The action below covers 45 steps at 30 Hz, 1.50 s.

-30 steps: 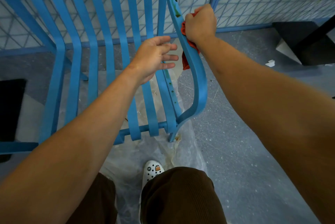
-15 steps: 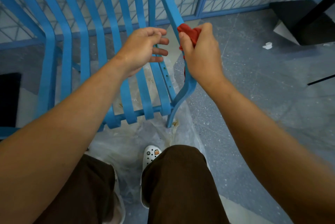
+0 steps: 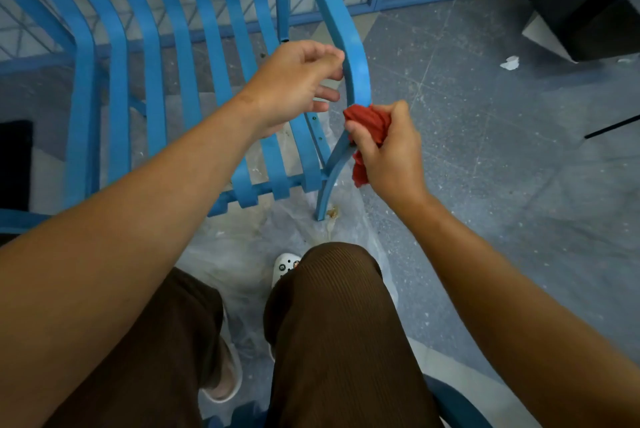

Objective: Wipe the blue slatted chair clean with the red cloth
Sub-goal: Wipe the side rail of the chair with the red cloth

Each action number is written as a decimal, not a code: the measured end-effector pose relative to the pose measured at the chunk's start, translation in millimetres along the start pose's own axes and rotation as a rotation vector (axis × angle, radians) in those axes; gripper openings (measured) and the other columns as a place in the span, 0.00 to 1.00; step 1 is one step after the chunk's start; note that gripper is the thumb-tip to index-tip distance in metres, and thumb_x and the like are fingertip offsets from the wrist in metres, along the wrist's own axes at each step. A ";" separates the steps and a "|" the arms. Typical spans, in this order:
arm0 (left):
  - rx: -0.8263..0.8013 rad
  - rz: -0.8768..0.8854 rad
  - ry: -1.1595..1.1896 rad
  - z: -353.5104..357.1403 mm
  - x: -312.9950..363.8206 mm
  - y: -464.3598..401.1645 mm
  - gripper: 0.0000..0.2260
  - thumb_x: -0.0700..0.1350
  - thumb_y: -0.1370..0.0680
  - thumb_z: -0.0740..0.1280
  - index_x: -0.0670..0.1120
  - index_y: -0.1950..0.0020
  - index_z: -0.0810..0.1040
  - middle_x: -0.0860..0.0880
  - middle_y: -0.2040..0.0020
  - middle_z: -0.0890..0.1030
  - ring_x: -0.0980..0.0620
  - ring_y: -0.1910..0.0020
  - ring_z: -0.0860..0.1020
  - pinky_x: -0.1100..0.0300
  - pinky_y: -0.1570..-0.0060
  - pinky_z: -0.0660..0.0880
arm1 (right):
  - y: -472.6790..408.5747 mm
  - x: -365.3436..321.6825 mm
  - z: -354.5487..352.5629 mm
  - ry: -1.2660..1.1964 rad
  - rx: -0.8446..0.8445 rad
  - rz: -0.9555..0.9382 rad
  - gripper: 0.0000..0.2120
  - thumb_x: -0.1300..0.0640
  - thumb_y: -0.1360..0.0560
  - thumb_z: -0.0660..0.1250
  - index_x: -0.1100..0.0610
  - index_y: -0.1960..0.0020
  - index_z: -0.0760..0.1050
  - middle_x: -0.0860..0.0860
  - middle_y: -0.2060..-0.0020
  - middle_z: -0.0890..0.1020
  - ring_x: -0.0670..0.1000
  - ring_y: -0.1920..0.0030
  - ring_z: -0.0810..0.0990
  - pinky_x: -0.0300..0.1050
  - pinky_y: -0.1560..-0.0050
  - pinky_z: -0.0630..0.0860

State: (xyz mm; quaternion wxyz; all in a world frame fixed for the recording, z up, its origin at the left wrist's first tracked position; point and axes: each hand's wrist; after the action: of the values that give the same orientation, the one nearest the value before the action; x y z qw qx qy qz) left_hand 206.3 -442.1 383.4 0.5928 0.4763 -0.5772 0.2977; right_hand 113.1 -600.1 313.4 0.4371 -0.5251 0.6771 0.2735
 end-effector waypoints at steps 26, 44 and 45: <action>-0.009 0.127 -0.199 20.7 -22.2 -0.2 0.12 0.50 0.19 0.70 0.46 0.39 0.78 0.51 0.51 0.86 0.55 0.54 0.86 0.57 0.53 0.83 | 10.5 83.5 29.4 -0.024 -0.087 0.150 0.04 0.48 0.20 0.70 0.45 0.51 0.76 0.49 0.57 0.85 0.50 0.66 0.85 0.56 0.64 0.84; 0.014 0.192 -0.442 29.2 -37.2 -3.0 0.16 0.52 0.19 0.69 0.40 0.44 0.81 0.47 0.54 0.86 0.57 0.56 0.85 0.56 0.57 0.84 | -8.4 76.1 22.5 -0.073 -0.049 -0.100 0.10 0.49 0.24 0.74 0.40 0.51 0.72 0.45 0.57 0.81 0.43 0.61 0.83 0.43 0.59 0.81; 0.013 0.202 -0.459 29.7 -38.4 -3.6 0.16 0.53 0.19 0.69 0.40 0.44 0.81 0.46 0.53 0.86 0.57 0.56 0.85 0.56 0.57 0.84 | -7.3 82.5 27.8 -0.060 -0.057 -0.077 0.11 0.47 0.24 0.73 0.37 0.53 0.71 0.47 0.57 0.82 0.46 0.63 0.83 0.46 0.62 0.81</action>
State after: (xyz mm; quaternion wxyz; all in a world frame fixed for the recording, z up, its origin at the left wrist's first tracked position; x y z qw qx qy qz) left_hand 191.6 -462.9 341.9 0.4103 0.4752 -0.7394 0.2432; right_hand 123.0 -618.1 228.6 0.4523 -0.5545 0.6348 0.2915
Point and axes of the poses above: each hand's wrist, its own y-axis away from the middle knuckle, its own z-axis out of the palm, x = y × z
